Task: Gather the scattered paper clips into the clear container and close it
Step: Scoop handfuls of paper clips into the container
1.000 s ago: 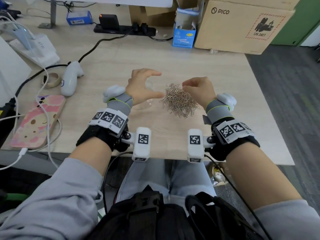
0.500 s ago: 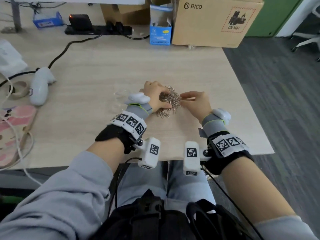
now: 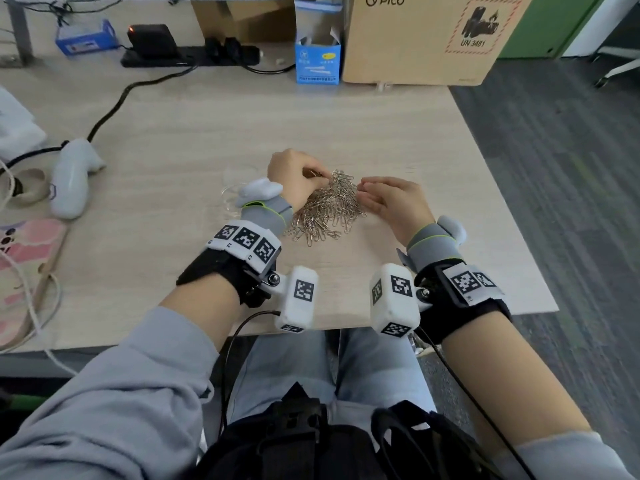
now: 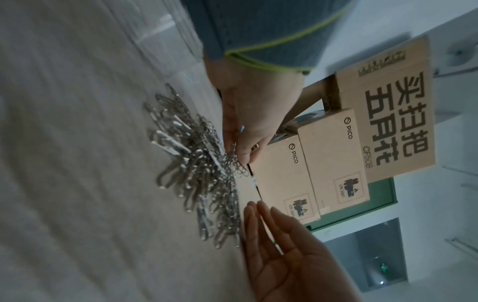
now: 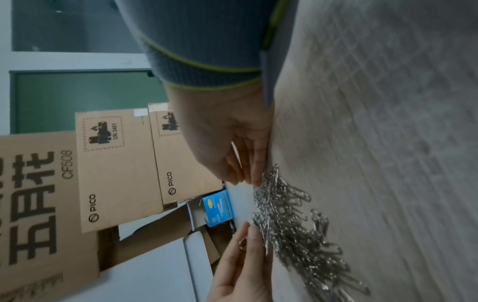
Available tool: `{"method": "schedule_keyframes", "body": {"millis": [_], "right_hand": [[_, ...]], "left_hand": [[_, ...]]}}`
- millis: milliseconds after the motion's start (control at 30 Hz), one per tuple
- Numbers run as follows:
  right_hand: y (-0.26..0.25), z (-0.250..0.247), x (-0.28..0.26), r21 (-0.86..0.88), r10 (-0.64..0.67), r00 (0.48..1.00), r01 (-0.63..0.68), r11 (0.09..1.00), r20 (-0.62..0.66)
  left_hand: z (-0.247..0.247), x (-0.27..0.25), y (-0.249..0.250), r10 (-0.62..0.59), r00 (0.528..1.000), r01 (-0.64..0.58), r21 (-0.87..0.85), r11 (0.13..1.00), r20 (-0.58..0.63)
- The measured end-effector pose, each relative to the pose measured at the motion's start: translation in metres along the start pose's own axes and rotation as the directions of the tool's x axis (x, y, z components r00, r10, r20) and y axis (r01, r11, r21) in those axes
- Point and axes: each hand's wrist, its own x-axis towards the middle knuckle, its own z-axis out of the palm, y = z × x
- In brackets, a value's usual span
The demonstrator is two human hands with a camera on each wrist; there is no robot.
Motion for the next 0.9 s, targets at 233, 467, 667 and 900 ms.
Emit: {"method": "schedule_keyframes", "body": {"millis": [233, 467, 667, 900], "right_hand": [[-0.004, 0.007, 0.006, 0.300, 0.109, 0.994, -0.111, 0.948, 0.024], [-0.009, 0.009, 0.008, 0.506, 0.194, 0.960, -0.272, 0.819, 0.203], [-0.009, -0.002, 0.005, 0.643, 0.203, 0.958, -0.288, 0.709, 0.205], [-0.010, -0.015, 0.002, 0.619, 0.195, 0.977, -0.207, 0.758, 0.087]], "left_hand": [[-0.001, 0.010, 0.022, 0.078, 0.994, -0.067, -0.153, 0.986, 0.072], [0.017, 0.014, 0.039, 0.156, 0.964, -0.123, -0.160, 0.979, 0.215], [0.006, 0.016, 0.031, 0.173, 0.979, -0.164, -0.086, 0.983, 0.108], [0.010, 0.005, 0.013, 0.005, 0.912, -0.167, 0.361, 0.917, 0.410]]}}
